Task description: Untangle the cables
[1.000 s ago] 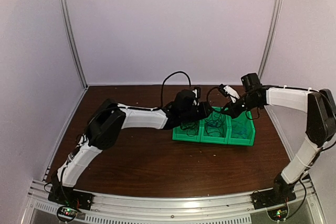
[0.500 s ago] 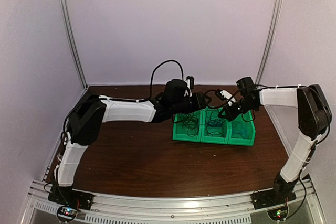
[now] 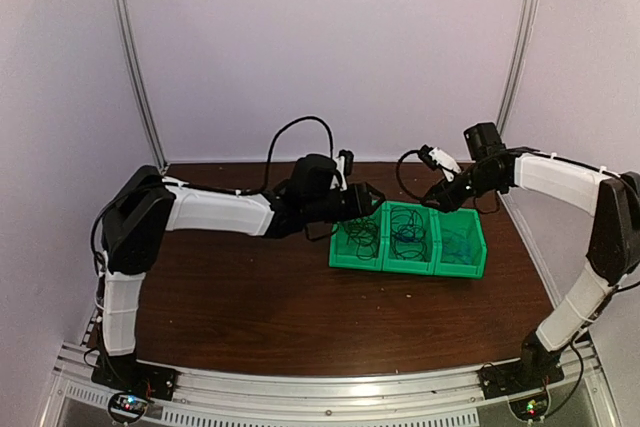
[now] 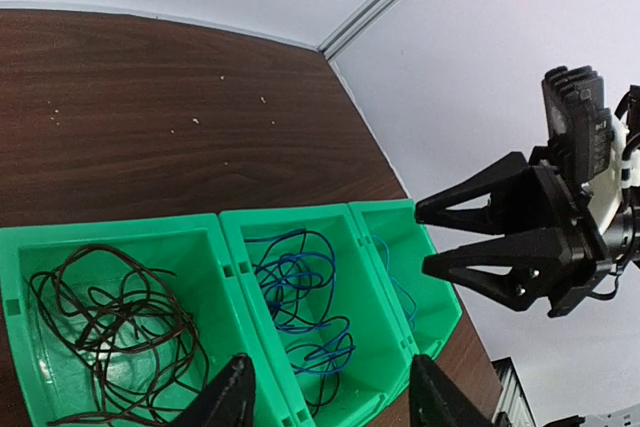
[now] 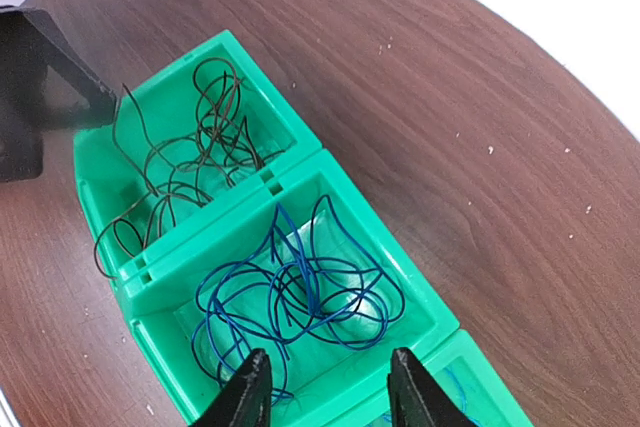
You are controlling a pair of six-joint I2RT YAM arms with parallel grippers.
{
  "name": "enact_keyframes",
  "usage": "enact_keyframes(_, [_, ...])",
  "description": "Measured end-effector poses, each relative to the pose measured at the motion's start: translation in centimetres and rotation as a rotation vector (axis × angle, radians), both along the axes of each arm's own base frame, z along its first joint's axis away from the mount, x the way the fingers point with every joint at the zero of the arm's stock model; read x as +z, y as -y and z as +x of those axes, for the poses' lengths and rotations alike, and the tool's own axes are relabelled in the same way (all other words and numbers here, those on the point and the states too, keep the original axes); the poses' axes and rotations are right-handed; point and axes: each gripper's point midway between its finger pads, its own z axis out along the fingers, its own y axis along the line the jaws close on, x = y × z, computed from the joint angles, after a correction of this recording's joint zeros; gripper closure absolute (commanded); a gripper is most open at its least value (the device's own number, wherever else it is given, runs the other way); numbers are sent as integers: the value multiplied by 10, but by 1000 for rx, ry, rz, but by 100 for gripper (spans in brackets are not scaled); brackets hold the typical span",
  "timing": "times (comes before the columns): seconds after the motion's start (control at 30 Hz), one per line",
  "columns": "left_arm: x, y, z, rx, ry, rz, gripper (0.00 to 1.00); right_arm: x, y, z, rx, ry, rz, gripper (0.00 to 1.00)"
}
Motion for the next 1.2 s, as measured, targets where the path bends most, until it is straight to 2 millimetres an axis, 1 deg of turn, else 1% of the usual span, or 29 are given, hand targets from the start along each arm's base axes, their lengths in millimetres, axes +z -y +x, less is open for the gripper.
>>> enact_keyframes(0.1, [11, -14, -1, 9, 25, 7, 46, 17, -2, 5, 7, 41, 12, 56])
enact_keyframes(0.17, [22, -25, -1, 20, 52, 12, 46, 16, -5, 8, 14, 35, 21, 56])
enact_keyframes(0.23, [31, -36, -1, 33, 80, 22, 46, 9, -8, 12, 20, 14, 27, 56])
enact_keyframes(0.33, [47, -56, -3, 55, 125, 44, 46, -13, -12, 19, 26, -41, 32, 57])
enact_keyframes(0.37, [53, -62, -4, 61, 139, 50, 46, -20, -14, 20, 27, -61, 32, 60])
enact_keyframes(0.4, [56, -68, -4, 68, 147, 56, 46, -30, -15, 21, 29, -85, 32, 67])
enact_keyframes(0.47, [64, -84, -5, 91, 170, 69, 46, -43, -17, 24, 31, -116, 33, 95])
enact_keyframes(0.5, [66, -92, -5, 102, 175, 78, 46, -49, -18, 24, 32, -131, 33, 100])
enact_keyframes(0.6, [69, -120, -8, 139, 179, 115, 46, -58, -20, 24, 22, -165, 43, 100])
enact_keyframes(0.73, [74, -152, -17, 182, 194, 172, 46, -55, -20, 25, 17, -160, 48, 100])
enact_keyframes(0.77, [77, -160, -19, 192, 199, 188, 46, -55, -20, 25, 16, -163, 46, 93])
enact_keyframes(0.8, [80, -166, -21, 198, 206, 201, 45, -55, -19, 24, 15, -166, 44, 81])
enact_keyframes(0.83, [84, -172, -23, 202, 213, 215, 44, -54, -18, 23, 17, -175, 34, 74])
enact_keyframes(0.87, [88, -178, -25, 208, 221, 229, 42, -53, -17, 23, 12, -180, 31, 69])
enact_keyframes(0.93, [95, -192, -27, 222, 240, 259, 34, -45, -16, 23, 12, -169, 21, 61])
enact_keyframes(1.0, [101, -209, -27, 249, 254, 299, 26, -33, -13, 19, 7, -154, 12, 55])
enact_keyframes(1.07, [104, -225, -26, 273, 267, 337, 23, -11, -9, 15, -6, -117, 10, 52])
enact_keyframes(1.13, [105, -241, -24, 297, 275, 385, 22, 19, -3, 11, -21, -44, 7, 49])
enact_keyframes(1.17, [104, -247, -23, 305, 277, 406, 22, 36, 0, 8, -28, 0, 8, 47])
enact_keyframes(1.2, [101, -254, -21, 313, 276, 435, 22, 53, 3, 3, -35, 44, 12, 40])
